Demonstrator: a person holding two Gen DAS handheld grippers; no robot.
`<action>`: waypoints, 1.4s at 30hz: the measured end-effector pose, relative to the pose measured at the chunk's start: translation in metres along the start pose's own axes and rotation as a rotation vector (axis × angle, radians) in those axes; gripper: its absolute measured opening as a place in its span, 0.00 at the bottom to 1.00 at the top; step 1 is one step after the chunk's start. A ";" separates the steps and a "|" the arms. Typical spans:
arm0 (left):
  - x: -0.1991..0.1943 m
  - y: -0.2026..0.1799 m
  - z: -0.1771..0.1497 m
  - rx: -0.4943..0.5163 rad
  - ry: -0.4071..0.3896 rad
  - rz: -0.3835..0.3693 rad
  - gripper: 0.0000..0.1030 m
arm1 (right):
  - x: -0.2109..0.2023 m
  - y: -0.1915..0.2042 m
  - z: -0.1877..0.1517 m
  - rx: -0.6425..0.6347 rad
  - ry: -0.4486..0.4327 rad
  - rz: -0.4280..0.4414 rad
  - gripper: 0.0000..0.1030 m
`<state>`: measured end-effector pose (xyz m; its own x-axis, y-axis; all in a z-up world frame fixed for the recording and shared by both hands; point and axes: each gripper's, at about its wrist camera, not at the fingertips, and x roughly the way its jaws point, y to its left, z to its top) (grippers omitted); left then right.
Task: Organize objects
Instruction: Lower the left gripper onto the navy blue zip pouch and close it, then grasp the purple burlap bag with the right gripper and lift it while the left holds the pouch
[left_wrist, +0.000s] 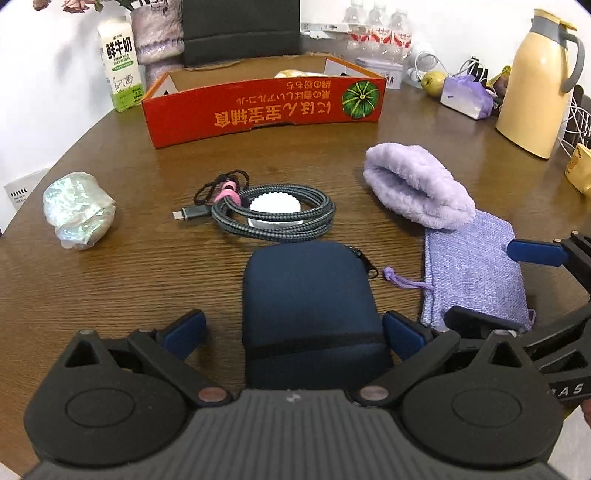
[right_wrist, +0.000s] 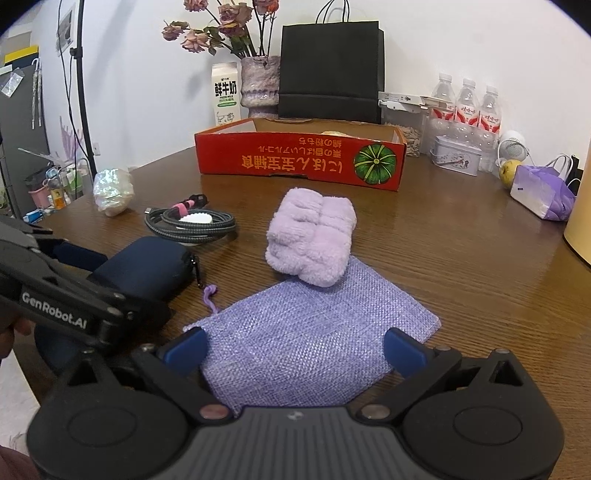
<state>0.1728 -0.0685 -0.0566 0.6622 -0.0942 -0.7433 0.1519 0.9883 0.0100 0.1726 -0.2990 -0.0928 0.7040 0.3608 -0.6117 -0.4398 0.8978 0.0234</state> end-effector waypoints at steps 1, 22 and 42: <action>0.000 0.001 -0.001 -0.004 -0.004 -0.001 1.00 | 0.000 0.000 0.000 0.000 0.000 0.000 0.99; -0.019 0.050 -0.017 -0.104 -0.090 0.066 0.69 | -0.023 0.007 0.004 0.039 -0.036 -0.005 0.99; -0.024 0.062 -0.024 -0.140 -0.129 0.006 0.76 | 0.001 0.031 -0.001 0.158 0.009 -0.227 1.00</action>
<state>0.1484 -0.0020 -0.0541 0.7527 -0.0937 -0.6517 0.0502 0.9951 -0.0851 0.1592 -0.2710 -0.0938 0.7693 0.1444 -0.6224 -0.1783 0.9839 0.0079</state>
